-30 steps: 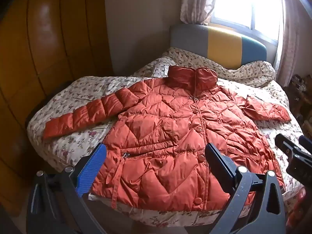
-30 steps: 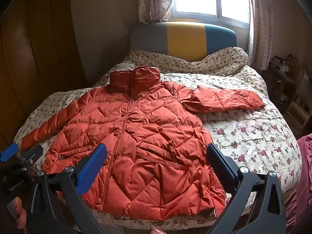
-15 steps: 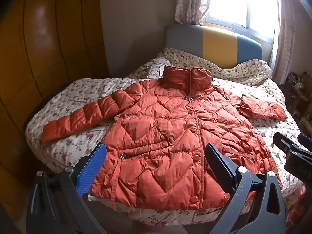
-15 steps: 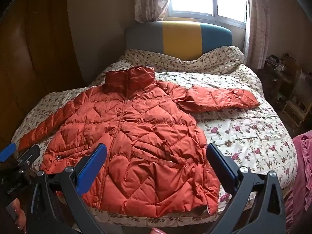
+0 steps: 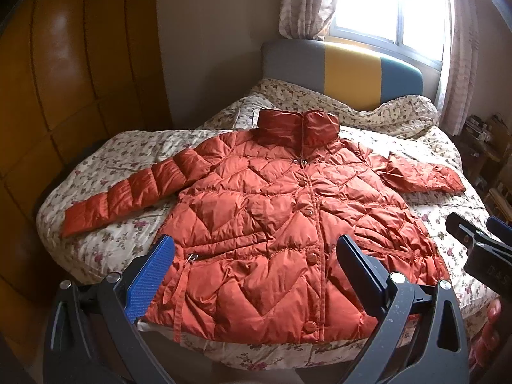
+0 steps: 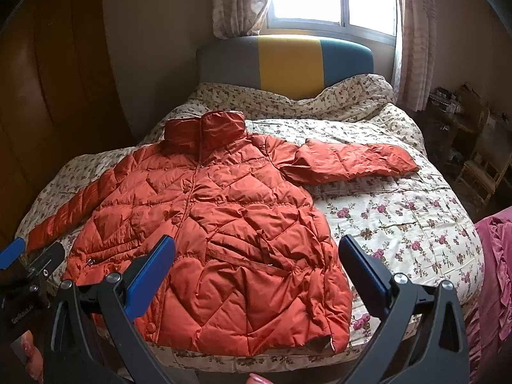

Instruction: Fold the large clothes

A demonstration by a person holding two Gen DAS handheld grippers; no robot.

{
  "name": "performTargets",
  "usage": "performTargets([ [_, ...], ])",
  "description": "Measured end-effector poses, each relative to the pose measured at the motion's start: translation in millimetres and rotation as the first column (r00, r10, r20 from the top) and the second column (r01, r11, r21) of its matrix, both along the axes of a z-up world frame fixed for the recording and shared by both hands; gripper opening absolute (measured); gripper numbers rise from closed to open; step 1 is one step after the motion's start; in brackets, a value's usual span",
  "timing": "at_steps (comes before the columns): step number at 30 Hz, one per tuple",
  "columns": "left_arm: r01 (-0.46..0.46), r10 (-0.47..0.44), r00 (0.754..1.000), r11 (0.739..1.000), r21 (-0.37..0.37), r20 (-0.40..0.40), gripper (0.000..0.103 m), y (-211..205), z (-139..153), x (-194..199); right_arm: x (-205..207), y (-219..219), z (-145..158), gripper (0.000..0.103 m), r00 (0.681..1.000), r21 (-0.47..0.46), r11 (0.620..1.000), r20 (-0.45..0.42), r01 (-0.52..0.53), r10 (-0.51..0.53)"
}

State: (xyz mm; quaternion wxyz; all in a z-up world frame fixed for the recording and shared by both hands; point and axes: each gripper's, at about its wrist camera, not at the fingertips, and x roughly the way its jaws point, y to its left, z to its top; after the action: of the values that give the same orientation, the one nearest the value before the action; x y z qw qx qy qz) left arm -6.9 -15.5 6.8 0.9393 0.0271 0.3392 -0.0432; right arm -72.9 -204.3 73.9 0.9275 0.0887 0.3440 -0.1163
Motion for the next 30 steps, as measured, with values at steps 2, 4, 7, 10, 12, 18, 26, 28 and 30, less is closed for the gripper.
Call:
performTargets([
  [2,-0.001,0.001,1.000,1.000,0.000,0.002,0.100,-0.8,-0.2,-0.8,0.4,-0.7,-0.7,0.101,1.000,-0.002,1.000,-0.003,0.003,-0.003],
  [4,0.001,-0.001,1.000,1.000,0.000,0.001,0.100,-0.9,-0.4,-0.3,0.6,-1.6,-1.8,0.101,1.000,0.002,1.000,-0.006,0.003,-0.003],
  [7,0.001,-0.001,1.000,1.000,0.001,-0.001,0.100,-2.0,-0.8,-0.6,0.8,-2.1,-2.0,0.101,1.000,0.004,1.000,-0.007,0.005,-0.005],
  [10,0.003,-0.003,1.000,1.000,0.002,-0.004,0.100,-4.1,-1.2,0.0,0.7,-2.7,-2.1,0.101,1.000,0.002,1.000,-0.010,0.007,-0.007],
  [12,0.004,-0.004,1.000,1.000,0.005,-0.003,0.100,-4.0,-1.4,-0.1,2.1,-1.6,-1.5,0.101,1.000,0.001,1.000,-0.015,0.007,-0.007],
  [18,0.000,0.000,1.000,1.000,0.005,-0.001,0.100,-5.4,-2.2,0.2,2.5,-2.6,-1.6,0.101,1.000,0.002,1.000,-0.015,0.007,-0.007],
  [26,0.002,-0.002,1.000,1.000,0.013,-0.005,0.100,-8.8,-4.5,1.3,4.3,-4.6,-2.5,0.101,1.000,0.006,1.000,-0.021,0.007,-0.007],
  [28,0.002,-0.002,1.000,1.000,0.018,-0.007,0.100,-9.0,-5.0,2.6,4.4,-4.7,-3.3,0.101,1.000,0.004,1.000,-0.026,0.008,-0.008],
  [30,0.001,-0.001,1.000,1.000,0.012,-0.008,0.100,-9.1,-5.3,2.5,6.4,-5.6,-4.2,0.101,1.000,0.006,1.000,-0.029,0.006,-0.006],
])
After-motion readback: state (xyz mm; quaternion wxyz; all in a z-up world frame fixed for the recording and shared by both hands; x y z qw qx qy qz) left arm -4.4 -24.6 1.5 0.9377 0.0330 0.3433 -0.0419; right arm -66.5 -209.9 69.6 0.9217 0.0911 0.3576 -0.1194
